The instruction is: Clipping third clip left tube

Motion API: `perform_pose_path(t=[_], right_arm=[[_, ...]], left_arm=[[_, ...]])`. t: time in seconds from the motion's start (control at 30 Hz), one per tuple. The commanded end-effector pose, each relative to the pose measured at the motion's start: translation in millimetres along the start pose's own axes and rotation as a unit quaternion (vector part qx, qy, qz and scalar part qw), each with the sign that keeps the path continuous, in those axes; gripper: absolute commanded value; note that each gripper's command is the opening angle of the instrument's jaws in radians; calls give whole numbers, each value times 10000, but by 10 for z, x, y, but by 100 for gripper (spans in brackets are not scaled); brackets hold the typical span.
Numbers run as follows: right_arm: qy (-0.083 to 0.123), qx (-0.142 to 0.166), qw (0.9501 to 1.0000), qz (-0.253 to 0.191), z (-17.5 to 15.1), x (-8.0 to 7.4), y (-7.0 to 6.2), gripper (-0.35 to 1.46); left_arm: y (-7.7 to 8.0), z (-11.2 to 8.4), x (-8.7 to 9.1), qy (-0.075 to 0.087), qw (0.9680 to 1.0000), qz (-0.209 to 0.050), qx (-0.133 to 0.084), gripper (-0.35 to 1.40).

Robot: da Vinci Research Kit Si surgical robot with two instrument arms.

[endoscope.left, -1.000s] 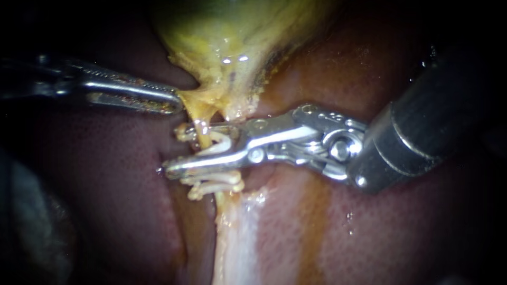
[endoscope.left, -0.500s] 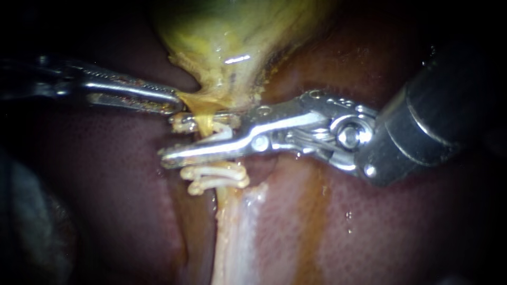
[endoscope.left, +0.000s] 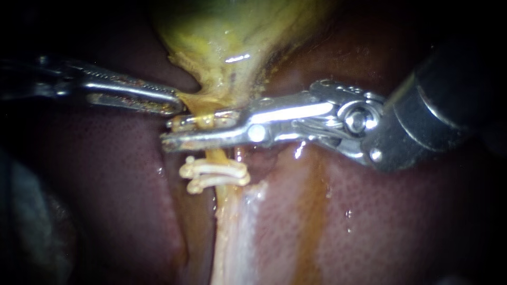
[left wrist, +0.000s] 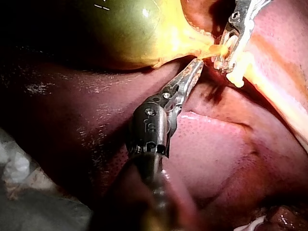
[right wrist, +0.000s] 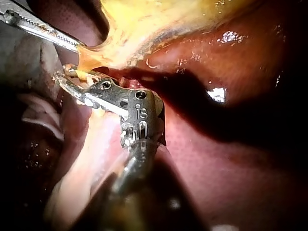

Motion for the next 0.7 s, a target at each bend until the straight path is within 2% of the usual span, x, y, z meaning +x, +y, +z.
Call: perform_pose_path(t=[0.03, 0.17, 0.27, 0.7], right_arm=[[-2, 0, 10000, 23, -1, 0, 0, -35], [-45, -19, 10000, 21, -4, -2, -1, -35], [-153, -99, 9998, 17, -4, -4, -3, -35], [-157, -102, 9998, 5, -4, -7, 0, -35]], left_arm=[[0, 0, 0, 0, 10000, 1, -1, -35], [0, 0, 0, 0, 10000, 1, -1, -35], [0, 0, 0, 0, 10000, 1, -1, -35], [0, 0, 0, 0, 10000, 0, 0, -35]])
